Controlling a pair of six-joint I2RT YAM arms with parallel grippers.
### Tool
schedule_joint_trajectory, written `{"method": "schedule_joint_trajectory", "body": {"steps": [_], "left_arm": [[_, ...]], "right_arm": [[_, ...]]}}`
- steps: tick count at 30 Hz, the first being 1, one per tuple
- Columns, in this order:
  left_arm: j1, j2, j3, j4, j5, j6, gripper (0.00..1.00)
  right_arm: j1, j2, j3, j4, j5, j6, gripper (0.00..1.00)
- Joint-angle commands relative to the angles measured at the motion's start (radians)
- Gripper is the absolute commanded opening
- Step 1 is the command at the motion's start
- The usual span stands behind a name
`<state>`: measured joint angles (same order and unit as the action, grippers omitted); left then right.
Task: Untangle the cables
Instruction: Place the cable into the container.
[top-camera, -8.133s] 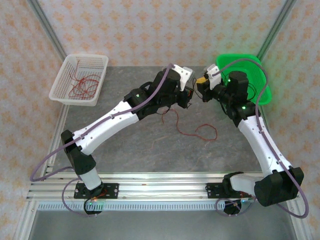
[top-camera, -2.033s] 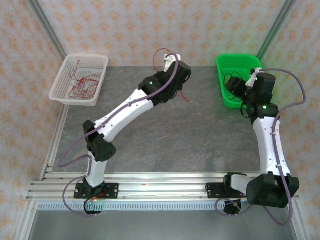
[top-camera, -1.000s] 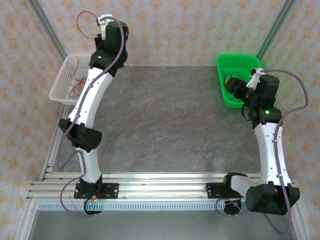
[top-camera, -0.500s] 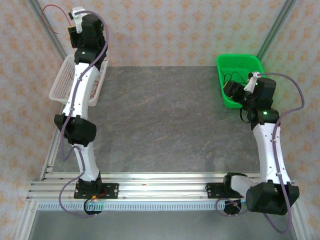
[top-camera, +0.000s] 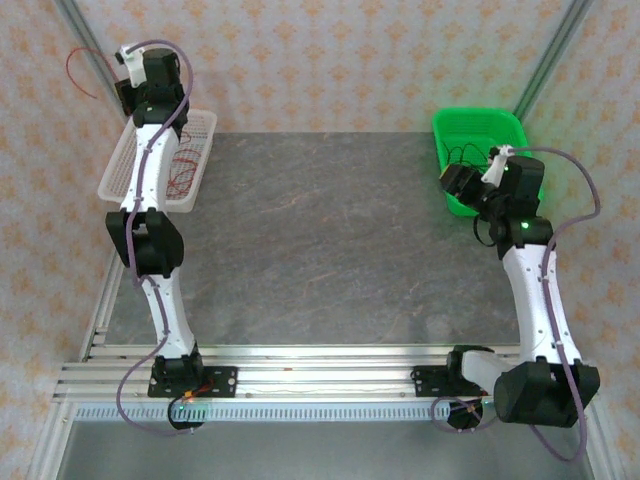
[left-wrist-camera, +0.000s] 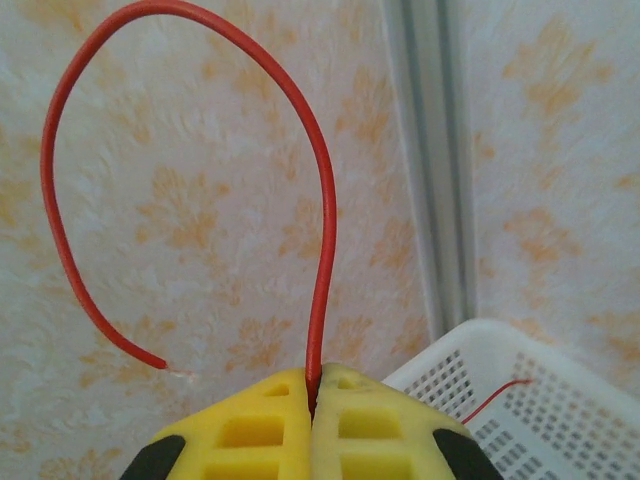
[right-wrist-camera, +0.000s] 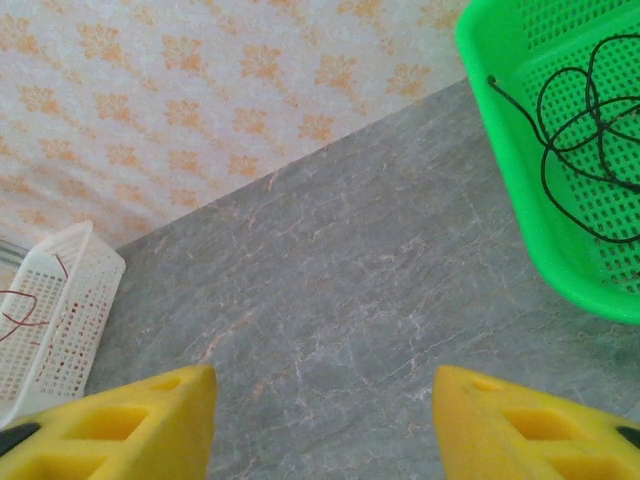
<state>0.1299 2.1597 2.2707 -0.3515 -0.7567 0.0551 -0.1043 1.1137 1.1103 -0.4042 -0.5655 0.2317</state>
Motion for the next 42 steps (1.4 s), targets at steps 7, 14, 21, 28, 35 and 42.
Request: {"method": "schedule_joint_trajectory", "body": {"steps": [7, 14, 21, 28, 35, 42], "left_arm": [[0.049, 0.055, -0.168, 0.015, 0.098, -0.095, 0.0], [0.018, 0.015, -0.339, -0.036, 0.353, -0.143, 0.0], [0.007, 0.076, -0.309, -0.2, 0.412, -0.208, 0.0], [0.019, 0.114, -0.281, -0.236, 0.419, -0.246, 0.0], [0.057, 0.134, -0.229, -0.286, 0.511, -0.285, 0.0], [0.057, 0.135, -0.184, -0.312, 0.542, -0.286, 0.56]], "right_arm": [[0.017, -0.002, -0.043, 0.03, 0.007, 0.024, 0.58], [0.05, 0.019, -0.032, 0.016, 0.041, 0.032, 0.56], [0.135, 0.058, -0.018, 0.005, 0.108, 0.021, 0.56], [0.176, 0.061, -0.018, 0.006, 0.13, 0.017, 0.56], [0.178, 0.061, -0.025, 0.008, 0.134, 0.017, 0.56], [0.181, 0.083, -0.013, 0.007, 0.13, 0.014, 0.56]]}}
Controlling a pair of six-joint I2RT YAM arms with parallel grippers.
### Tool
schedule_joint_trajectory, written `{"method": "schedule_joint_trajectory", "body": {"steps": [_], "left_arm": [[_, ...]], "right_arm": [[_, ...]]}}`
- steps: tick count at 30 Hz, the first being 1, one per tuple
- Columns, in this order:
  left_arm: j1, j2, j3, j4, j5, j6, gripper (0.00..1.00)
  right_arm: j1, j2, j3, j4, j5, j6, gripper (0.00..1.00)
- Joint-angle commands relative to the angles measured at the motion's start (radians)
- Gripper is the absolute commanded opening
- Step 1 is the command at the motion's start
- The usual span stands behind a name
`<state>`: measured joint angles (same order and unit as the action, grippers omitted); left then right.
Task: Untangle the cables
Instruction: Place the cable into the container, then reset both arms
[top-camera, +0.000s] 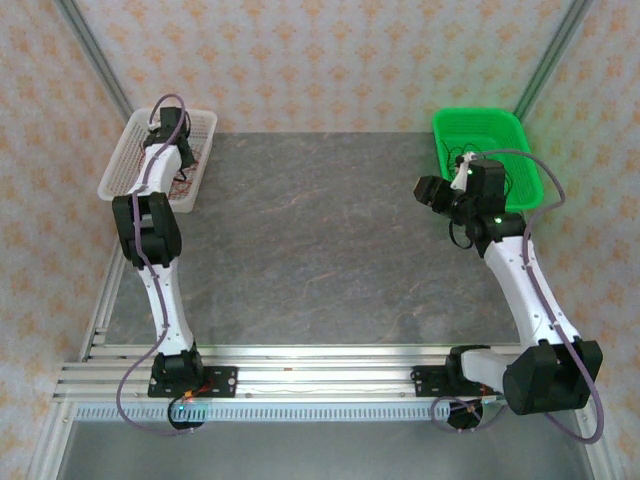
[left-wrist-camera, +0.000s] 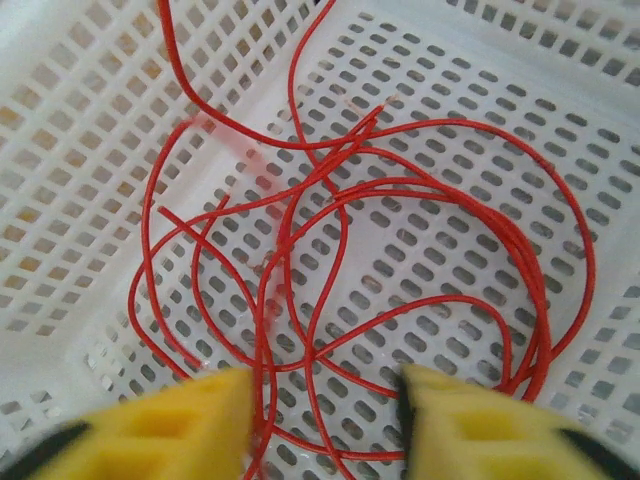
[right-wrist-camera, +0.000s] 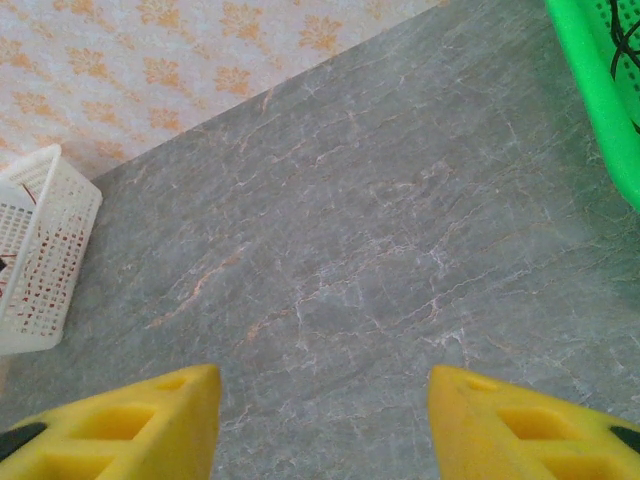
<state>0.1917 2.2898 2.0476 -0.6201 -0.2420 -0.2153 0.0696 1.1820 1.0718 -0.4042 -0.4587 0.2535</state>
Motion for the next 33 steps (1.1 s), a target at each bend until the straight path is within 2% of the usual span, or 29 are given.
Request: {"method": "schedule_joint_trajectory", "body": {"steps": [1, 3, 6, 10, 12, 20, 24, 29, 33], "left_arm": [[-0.004, -0.003, 0.046, -0.048, 0.028, -0.016, 0.61], [-0.004, -0.024, 0.056, -0.053, 0.032, -0.018, 0.73], [-0.005, -0.06, 0.078, -0.068, 0.029, -0.022, 0.85], [-0.013, -0.149, 0.035, -0.036, 0.032, -0.02, 0.86], [-0.026, -0.236, -0.054, 0.041, 0.038, -0.01, 0.87], [-0.062, -0.615, -0.541, 0.494, 0.111, 0.024, 0.9], [-0.089, -0.823, -0.859, 0.771, 0.155, 0.05, 0.9], [-0.107, -1.054, -1.342, 1.192, 0.135, 0.062, 0.96], [-0.109, -1.144, -1.569, 1.302, 0.063, 0.037, 0.98]], "right_arm": [[0.007, 0.015, 0.028, 0.005, 0.024, -0.008, 0.56], [0.007, 0.015, 0.03, 0.004, 0.025, -0.009, 0.56], [0.009, 0.015, 0.03, 0.004, 0.025, -0.011, 0.56], [0.008, 0.014, 0.021, 0.016, 0.028, -0.012, 0.57], [0.008, 0.015, 0.009, 0.027, 0.036, -0.017, 0.57], [0.009, 0.003, -0.127, 0.199, 0.163, -0.104, 0.62], [0.009, -0.084, -0.303, 0.437, 0.279, -0.197, 0.64], [0.008, -0.157, -0.552, 0.786, 0.323, -0.321, 0.67], [0.009, -0.15, -0.682, 0.971, 0.365, -0.355, 0.67]]}}
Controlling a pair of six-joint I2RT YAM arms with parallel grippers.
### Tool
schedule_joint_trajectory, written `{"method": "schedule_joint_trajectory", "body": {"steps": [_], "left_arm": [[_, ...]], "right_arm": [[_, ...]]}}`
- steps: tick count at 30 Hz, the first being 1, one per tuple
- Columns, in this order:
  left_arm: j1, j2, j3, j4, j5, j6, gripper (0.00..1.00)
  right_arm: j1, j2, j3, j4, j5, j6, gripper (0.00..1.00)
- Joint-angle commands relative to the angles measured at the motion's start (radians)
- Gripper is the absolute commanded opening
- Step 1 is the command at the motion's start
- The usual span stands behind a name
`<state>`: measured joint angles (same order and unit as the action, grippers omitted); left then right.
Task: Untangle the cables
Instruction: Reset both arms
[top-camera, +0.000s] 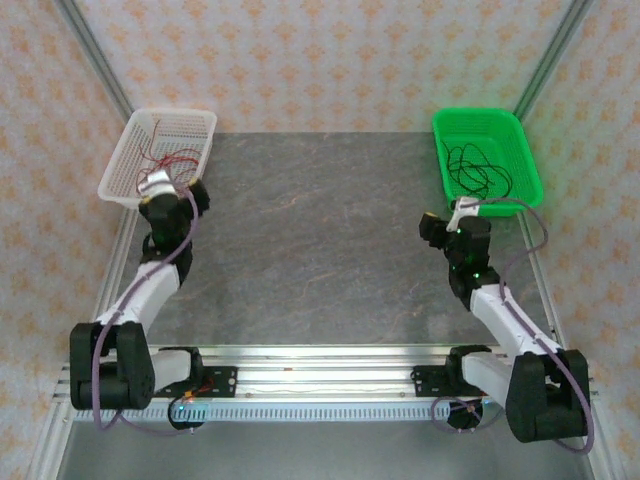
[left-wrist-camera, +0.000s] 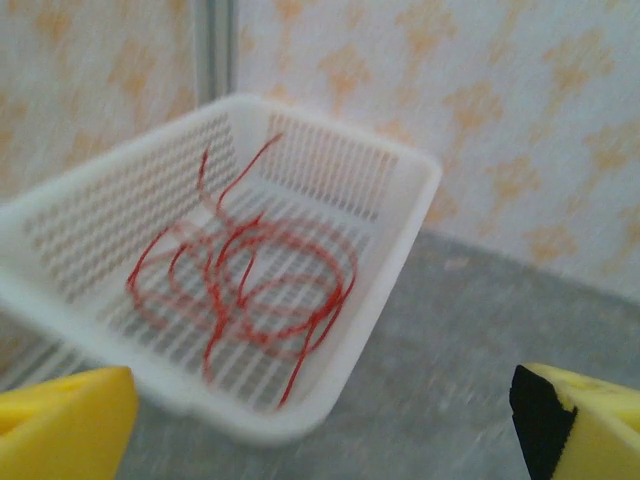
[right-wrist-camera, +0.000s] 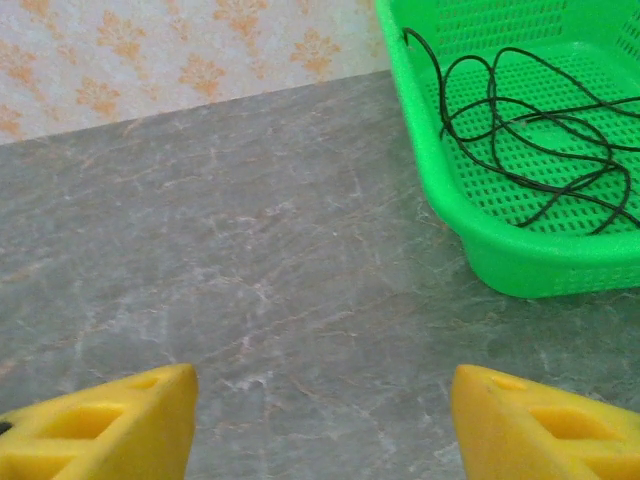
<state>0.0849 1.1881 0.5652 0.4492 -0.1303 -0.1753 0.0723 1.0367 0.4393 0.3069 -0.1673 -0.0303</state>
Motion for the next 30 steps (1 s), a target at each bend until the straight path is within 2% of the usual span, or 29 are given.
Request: {"method": "schedule_joint_trajectory", "body": {"steps": [1, 4, 5, 10, 11, 14, 17, 19, 20, 21, 22, 23, 24, 26, 27, 30], "left_arm": [[-0.002, -0.044, -0.141, 0.293, -0.054, 0.006, 0.99], [-0.004, 0.008, -0.363, 0.638, -0.047, 0.045, 0.99], [0.003, 0.038, -0.418, 0.719, -0.047, 0.007, 0.99], [0.0, 0.271, -0.543, 1.178, -0.032, 0.012, 0.99], [-0.005, 0.305, -0.555, 1.216, 0.008, 0.029, 0.99], [-0.017, 0.397, -0.542, 1.304, 0.046, 0.063, 0.99], [-0.02, 0.331, -0.503, 1.132, 0.051, 0.057, 0.99], [-0.023, 0.349, -0.451, 1.068, 0.076, 0.076, 0.99], [-0.023, 0.35, -0.415, 1.004, 0.114, 0.09, 0.99], [-0.026, 0.34, -0.374, 0.898, 0.124, 0.099, 0.99], [-0.04, 0.329, -0.363, 0.864, 0.108, 0.104, 0.99], [-0.043, 0.337, -0.367, 0.89, 0.102, 0.108, 0.99], [-0.042, 0.352, -0.379, 0.935, 0.102, 0.109, 0.99], [-0.043, 0.338, -0.37, 0.89, 0.103, 0.109, 0.99], [-0.043, 0.342, -0.37, 0.899, 0.103, 0.111, 0.99], [-0.043, 0.343, -0.366, 0.89, 0.121, 0.119, 0.99]], "right_arm": [[0.007, 0.006, -0.067, 0.288, 0.083, -0.072, 0.67], [0.006, 0.057, -0.129, 0.4, 0.124, -0.07, 0.67], [0.006, 0.079, -0.154, 0.454, 0.137, -0.071, 0.67], [0.004, 0.21, -0.284, 0.773, 0.183, -0.085, 0.67], [0.003, 0.237, -0.305, 0.858, 0.19, -0.087, 0.68], [-0.027, 0.274, -0.318, 0.935, 0.151, -0.035, 0.68], [-0.047, 0.415, -0.351, 1.123, 0.099, -0.023, 0.67], [-0.045, 0.494, -0.332, 1.192, 0.056, -0.049, 0.67], [-0.046, 0.479, -0.289, 1.098, 0.058, -0.046, 0.67], [-0.053, 0.463, -0.218, 0.931, 0.057, -0.042, 0.68], [-0.068, 0.488, -0.192, 0.899, 0.035, -0.025, 0.75], [-0.079, 0.484, -0.214, 0.941, 0.032, -0.01, 0.85], [-0.085, 0.479, -0.206, 0.915, 0.026, -0.006, 0.87], [-0.076, 0.48, -0.204, 0.914, 0.048, -0.011, 0.9], [-0.075, 0.48, -0.205, 0.914, 0.049, -0.012, 0.99], [-0.072, 0.479, -0.209, 0.922, 0.054, -0.013, 1.0]]}}
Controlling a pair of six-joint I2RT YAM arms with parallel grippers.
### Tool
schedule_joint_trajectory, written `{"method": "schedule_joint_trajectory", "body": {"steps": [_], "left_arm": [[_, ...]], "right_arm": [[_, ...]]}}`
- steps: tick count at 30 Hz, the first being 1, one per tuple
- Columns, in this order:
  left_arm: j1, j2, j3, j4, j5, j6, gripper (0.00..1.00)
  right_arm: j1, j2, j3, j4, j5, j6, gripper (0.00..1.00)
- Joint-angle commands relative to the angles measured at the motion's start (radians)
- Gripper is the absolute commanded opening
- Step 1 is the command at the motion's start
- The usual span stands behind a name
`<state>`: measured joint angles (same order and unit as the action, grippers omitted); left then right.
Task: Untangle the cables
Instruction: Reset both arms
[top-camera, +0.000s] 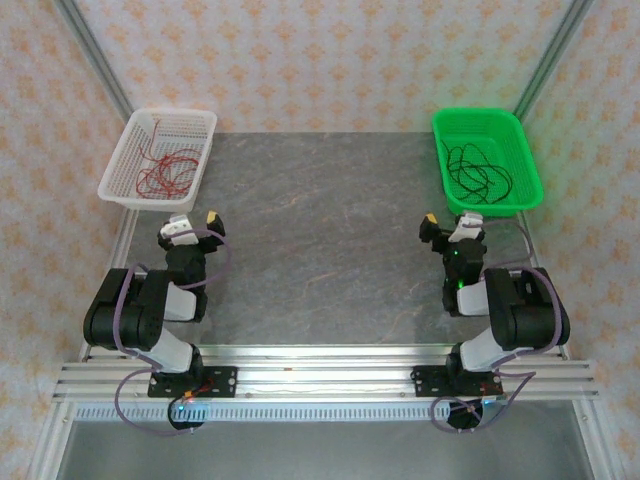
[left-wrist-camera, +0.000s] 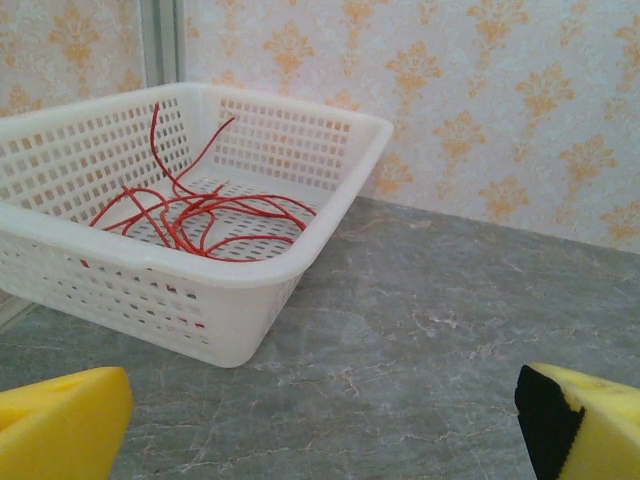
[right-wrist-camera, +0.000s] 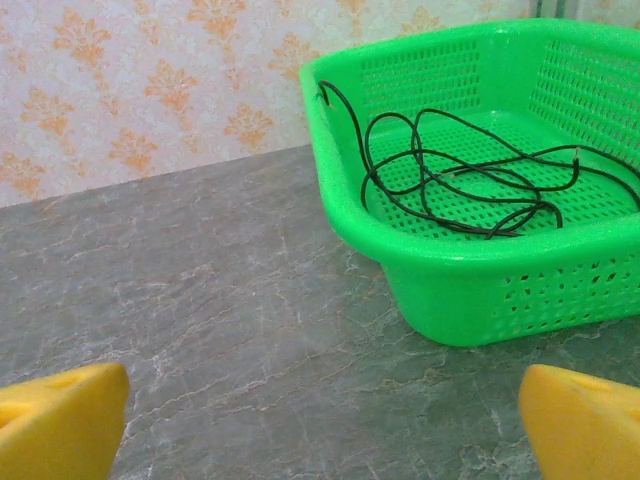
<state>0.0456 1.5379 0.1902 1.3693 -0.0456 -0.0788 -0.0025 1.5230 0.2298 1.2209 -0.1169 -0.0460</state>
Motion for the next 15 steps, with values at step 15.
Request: {"method": "schedule_joint_trajectory", "body": {"steps": [15], "left_arm": [[-0.007, -0.002, 0.025, -0.052, 0.098, 0.05, 0.99]], "right_arm": [[0.003, -0.009, 0.0, 0.006, 0.005, 0.003, 1.0]]}}
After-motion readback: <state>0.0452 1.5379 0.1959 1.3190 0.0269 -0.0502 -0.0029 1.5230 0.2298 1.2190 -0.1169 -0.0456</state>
